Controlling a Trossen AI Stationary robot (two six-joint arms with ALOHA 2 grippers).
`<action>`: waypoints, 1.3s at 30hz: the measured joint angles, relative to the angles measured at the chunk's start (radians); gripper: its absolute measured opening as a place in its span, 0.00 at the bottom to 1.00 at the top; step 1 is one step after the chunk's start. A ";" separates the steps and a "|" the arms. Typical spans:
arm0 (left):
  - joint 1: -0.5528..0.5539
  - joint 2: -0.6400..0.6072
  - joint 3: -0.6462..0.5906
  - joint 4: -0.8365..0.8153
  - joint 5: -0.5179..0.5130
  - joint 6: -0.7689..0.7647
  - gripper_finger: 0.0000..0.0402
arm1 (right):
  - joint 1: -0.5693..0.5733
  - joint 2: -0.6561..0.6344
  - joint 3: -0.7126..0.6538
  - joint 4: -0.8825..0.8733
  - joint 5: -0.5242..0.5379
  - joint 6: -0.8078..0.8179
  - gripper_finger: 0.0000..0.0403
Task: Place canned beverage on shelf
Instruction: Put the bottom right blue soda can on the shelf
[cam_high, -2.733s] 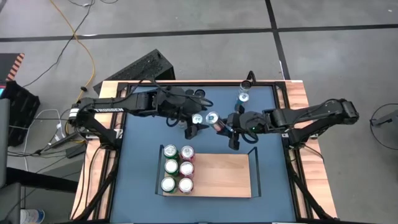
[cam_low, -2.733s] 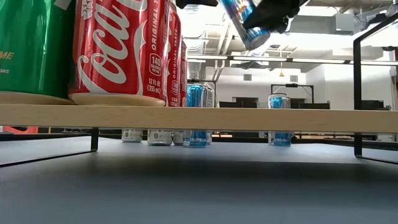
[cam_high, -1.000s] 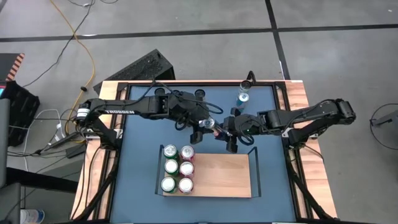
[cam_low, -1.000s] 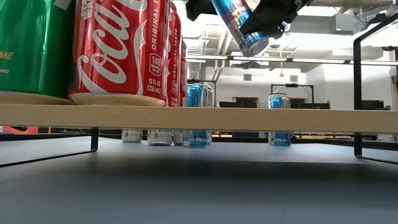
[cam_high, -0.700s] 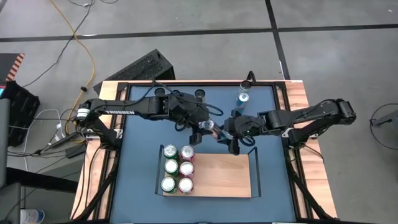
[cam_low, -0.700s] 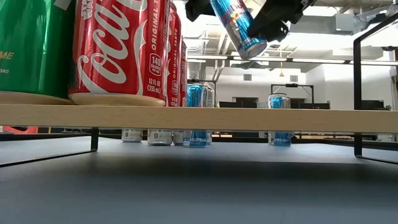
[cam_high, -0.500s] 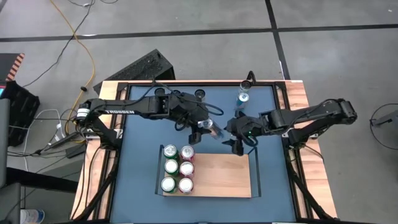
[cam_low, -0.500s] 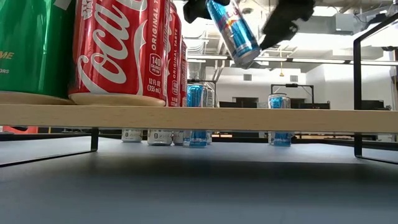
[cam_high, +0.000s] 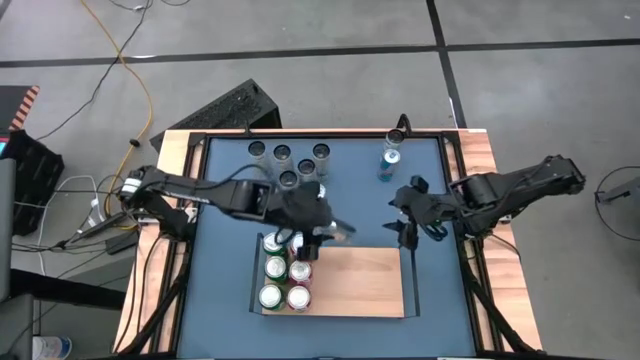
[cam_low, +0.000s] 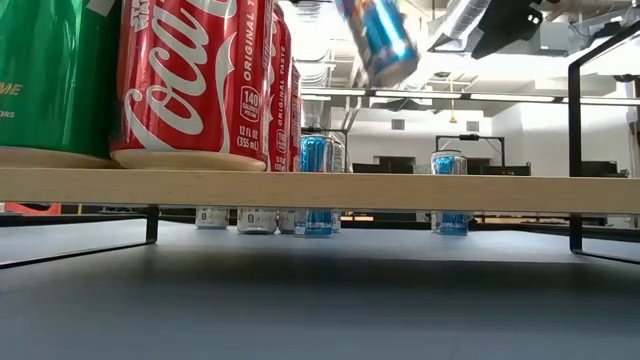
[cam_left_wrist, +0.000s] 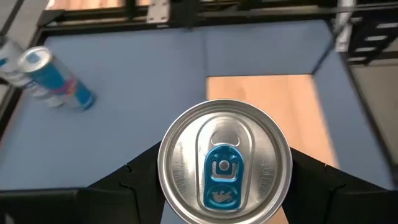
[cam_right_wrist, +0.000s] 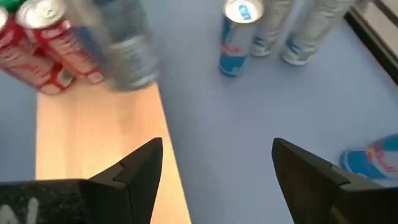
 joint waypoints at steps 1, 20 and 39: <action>-0.013 0.000 0.009 -0.011 -0.014 -0.011 0.57 | 0.000 -0.002 0.000 -0.021 0.013 0.018 0.71; -0.274 0.094 0.054 -0.044 -0.165 -0.197 0.56 | -0.008 0.116 0.000 -0.036 0.017 0.244 0.71; -0.300 0.383 0.460 -0.287 -0.195 -0.284 0.56 | 0.000 0.150 -0.001 -0.043 -0.009 0.156 0.71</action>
